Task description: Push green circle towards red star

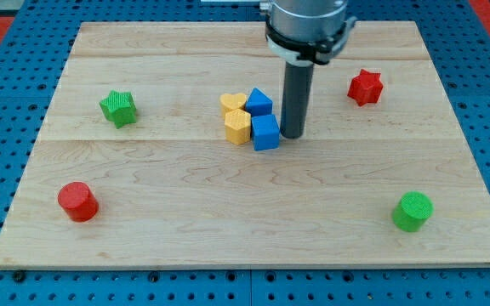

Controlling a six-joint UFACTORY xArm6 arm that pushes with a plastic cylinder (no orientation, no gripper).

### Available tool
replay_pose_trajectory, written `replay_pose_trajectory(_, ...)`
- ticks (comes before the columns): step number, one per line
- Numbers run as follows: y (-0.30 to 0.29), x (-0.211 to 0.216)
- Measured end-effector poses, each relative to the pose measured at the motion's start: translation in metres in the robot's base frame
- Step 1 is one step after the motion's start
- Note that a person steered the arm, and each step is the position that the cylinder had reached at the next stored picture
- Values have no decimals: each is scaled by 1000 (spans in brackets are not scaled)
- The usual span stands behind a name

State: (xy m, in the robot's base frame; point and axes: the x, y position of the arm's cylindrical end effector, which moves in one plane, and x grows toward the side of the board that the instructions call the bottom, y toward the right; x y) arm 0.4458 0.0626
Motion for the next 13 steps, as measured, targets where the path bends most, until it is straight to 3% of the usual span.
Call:
replay_pose_trajectory(2, 7, 119)
replay_pose_trajectory(4, 44, 151)
replay_pose_trajectory(5, 115, 167)
replay_pose_trajectory(7, 133, 163)
replay_pose_trajectory(13, 135, 55)
